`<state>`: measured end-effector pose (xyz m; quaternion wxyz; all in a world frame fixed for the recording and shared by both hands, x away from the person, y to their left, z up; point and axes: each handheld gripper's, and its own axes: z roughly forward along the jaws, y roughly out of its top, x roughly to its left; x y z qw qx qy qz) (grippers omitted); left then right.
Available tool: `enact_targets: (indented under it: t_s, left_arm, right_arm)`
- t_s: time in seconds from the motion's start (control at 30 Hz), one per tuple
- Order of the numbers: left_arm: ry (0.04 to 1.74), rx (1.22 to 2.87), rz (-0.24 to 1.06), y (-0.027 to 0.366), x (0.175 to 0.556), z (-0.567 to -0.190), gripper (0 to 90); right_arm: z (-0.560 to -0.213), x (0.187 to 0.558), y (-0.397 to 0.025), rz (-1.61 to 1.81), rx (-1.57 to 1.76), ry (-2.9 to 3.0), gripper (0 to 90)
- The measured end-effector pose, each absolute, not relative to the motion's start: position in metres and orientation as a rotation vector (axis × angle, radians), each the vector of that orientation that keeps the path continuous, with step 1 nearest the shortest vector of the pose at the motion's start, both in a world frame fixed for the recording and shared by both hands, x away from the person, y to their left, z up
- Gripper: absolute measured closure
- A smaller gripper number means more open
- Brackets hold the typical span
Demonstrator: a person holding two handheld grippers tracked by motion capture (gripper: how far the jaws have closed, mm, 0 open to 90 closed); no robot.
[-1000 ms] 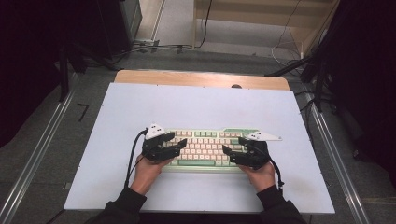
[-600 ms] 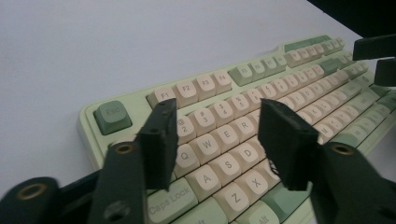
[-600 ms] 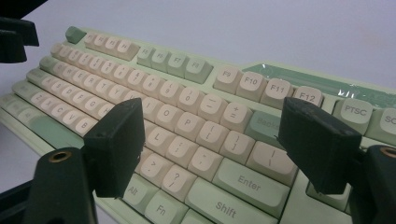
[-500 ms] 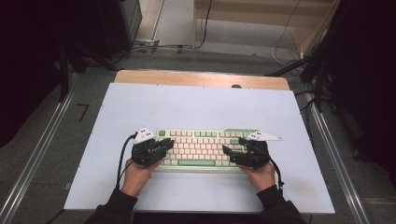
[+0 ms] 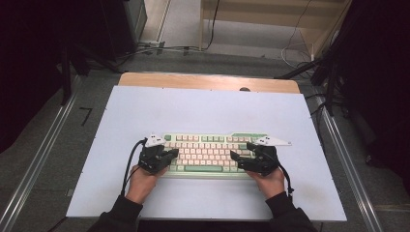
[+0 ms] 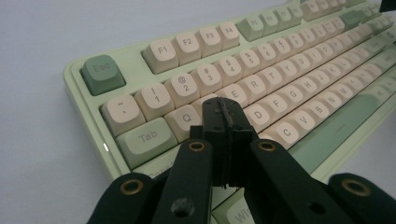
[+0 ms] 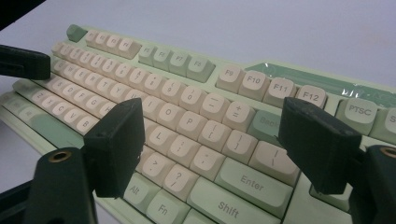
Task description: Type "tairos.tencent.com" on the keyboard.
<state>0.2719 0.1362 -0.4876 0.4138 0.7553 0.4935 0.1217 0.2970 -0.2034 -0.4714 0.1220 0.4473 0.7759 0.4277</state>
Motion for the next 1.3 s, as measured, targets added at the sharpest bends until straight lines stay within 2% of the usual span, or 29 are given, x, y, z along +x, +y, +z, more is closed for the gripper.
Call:
enact_targets:
  t_s: [0.4,0.47,0.5,0.53,0.57,0.6,0.63,0.67,0.7,0.73,0.87,0.93,1.3]
  left_arm:
    - [1.247,1.871,0.282,0.138,0.272,-0.488,90.0]
    - [1.203,1.814,0.289,0.140,0.270,-0.485,74.9]
    - [1.179,1.783,0.315,0.140,0.268,-0.482,55.1]
    - [1.167,1.754,0.344,0.140,0.267,-0.481,46.5]
    - [1.159,1.737,0.365,0.141,0.266,-0.479,41.3]
    - [1.161,1.727,0.380,0.142,0.266,-0.479,41.3]
    - [1.169,1.719,0.392,0.143,0.267,-0.479,36.2]
    - [1.183,1.715,0.399,0.143,0.267,-0.479,34.8]
    - [1.192,1.715,0.406,0.144,0.267,-0.479,34.8]
    - [1.200,1.712,0.413,0.145,0.267,-0.479,34.5]
    - [1.223,1.707,0.405,0.147,0.269,-0.481,34.7]
    - [1.226,1.706,0.404,0.147,0.269,-0.482,35.6]
    - [1.236,1.721,0.406,0.144,0.269,-0.484,39.0]
  right_arm:
    - [-0.472,0.297,-0.203,1.245,1.300,2.269,21.4]
    - [-0.472,0.297,-0.203,1.245,1.298,2.269,21.4]
    - [-0.472,0.297,-0.203,1.246,1.299,2.268,21.4]
    - [-0.472,0.297,-0.203,1.245,1.300,2.268,21.5]
    - [-0.472,0.297,-0.203,1.245,1.299,2.269,21.8]
    - [-0.472,0.297,-0.203,1.245,1.299,2.269,21.8]
    - [-0.472,0.297,-0.202,1.245,1.299,2.268,22.3]
    - [-0.472,0.297,-0.202,1.246,1.294,2.268,23.7]
    - [-0.472,0.296,-0.202,1.250,1.287,2.267,26.5]
    - [-0.472,0.295,-0.201,1.251,1.280,2.262,34.1]
    - [-0.469,0.294,-0.199,1.330,1.212,2.278,71.2]
    - [-0.468,0.295,-0.196,1.356,1.180,2.293,86.7]
    - [-0.476,0.301,-0.163,1.305,1.065,2.411,87.9]
